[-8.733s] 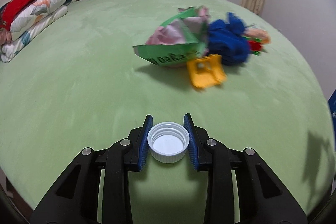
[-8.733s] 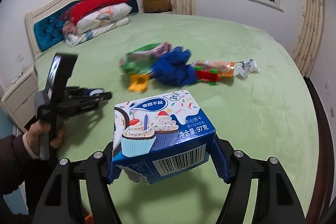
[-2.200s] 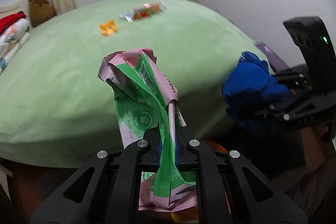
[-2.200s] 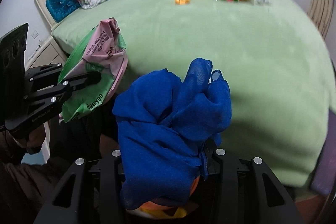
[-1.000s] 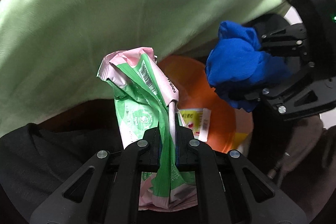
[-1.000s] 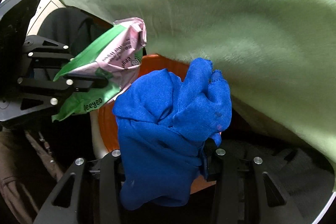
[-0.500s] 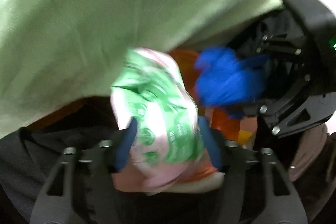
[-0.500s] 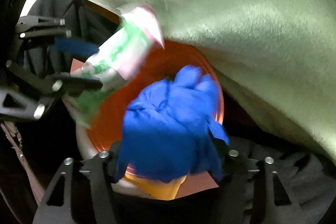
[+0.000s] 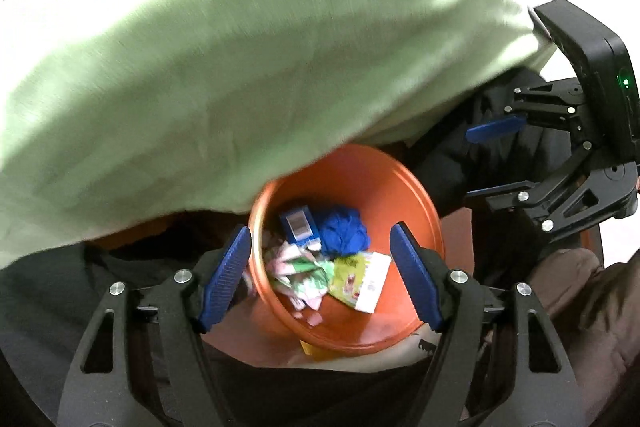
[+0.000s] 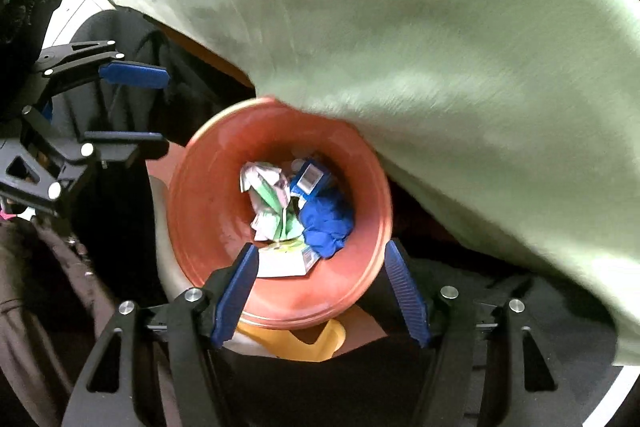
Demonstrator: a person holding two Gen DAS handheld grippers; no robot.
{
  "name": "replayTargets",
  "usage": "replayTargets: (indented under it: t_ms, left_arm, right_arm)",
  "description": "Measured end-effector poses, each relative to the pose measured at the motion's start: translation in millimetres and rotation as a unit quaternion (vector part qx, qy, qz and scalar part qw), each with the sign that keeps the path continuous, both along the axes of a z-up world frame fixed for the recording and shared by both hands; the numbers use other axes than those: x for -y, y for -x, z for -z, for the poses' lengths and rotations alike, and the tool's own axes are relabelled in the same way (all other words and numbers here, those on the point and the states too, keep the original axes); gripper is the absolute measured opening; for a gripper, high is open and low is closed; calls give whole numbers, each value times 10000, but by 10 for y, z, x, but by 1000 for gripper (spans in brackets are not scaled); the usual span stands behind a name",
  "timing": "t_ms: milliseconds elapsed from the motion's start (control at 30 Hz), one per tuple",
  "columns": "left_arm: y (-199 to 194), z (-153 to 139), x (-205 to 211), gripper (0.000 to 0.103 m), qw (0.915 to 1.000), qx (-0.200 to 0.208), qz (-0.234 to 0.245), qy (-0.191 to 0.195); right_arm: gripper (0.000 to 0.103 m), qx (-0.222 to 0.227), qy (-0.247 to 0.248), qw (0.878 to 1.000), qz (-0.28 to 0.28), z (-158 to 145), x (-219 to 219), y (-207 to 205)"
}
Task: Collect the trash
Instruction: 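Lower the wrapper and blue glove into the orange bucket and release both, then grasp the yellow toy piece with the left tool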
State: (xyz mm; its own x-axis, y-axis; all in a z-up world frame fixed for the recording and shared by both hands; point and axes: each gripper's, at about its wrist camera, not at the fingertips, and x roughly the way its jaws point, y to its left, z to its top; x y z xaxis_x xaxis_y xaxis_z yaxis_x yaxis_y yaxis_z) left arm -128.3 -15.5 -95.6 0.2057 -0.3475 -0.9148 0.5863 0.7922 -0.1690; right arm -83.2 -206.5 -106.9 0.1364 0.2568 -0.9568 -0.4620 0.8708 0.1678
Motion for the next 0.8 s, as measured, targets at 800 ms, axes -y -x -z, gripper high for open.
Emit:
replayTargets:
  t_ms: [800]
  left_arm:
    - [-2426,-1065,-47,78,9744,1607,-1526,367]
  right_arm:
    - [72,1936,-999,9714,939,-1486,456,-1212]
